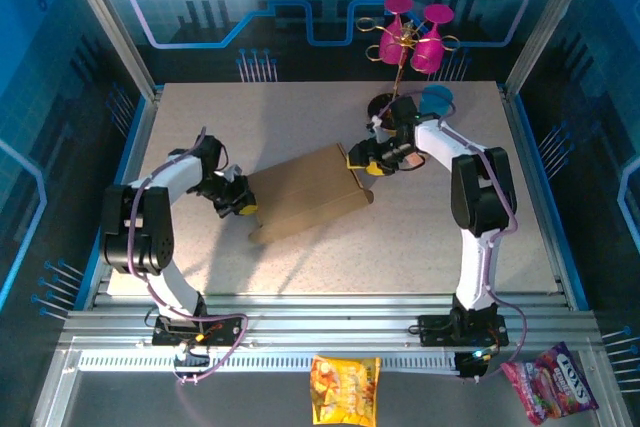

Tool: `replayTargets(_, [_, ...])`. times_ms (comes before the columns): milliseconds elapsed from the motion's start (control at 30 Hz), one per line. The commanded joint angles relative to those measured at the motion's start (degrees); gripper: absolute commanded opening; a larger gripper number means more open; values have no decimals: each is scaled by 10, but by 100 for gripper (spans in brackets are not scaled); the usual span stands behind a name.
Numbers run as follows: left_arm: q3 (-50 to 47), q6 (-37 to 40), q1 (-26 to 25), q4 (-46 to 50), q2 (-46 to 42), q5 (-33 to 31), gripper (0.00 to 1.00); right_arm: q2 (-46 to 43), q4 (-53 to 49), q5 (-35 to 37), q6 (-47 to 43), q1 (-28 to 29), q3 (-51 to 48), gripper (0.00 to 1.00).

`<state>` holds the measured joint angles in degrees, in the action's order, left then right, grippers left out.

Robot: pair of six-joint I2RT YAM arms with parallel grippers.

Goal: Fold the paper box

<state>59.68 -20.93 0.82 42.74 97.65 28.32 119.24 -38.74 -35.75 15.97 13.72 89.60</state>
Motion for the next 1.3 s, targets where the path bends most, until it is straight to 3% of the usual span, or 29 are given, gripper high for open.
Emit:
replayTargets(0, [-34, 16, 6, 21, 6, -36, 0, 14, -10, -51, -14, -1, -5, 77])
replayTargets(300, [-60, 27, 22, 16, 3, -43, 0, 23, 18, -159, -16, 1, -38, 82])
replayTargets(533, [-52, 22, 23, 12, 8, -40, 0, 33, 78, -214, 33, 17, -53, 83])
replayTargets(933, [-50, 12, 25, 1, -20, -37, 0, 30, 200, -241, 146, 45, -81, 64])
replayTargets(967, [-45, 7, 27, -1, -32, -29, 2, 25, 211, -239, 159, 44, -86, 60])
replayTargets(1100, [-24, -49, 43, -17, -118, 2, 40, 2, 274, -239, 236, 36, -121, 54])
replayTargets(1267, [-34, -173, 94, -110, -210, 69, 63, -37, 418, -243, 396, 21, -188, 51])
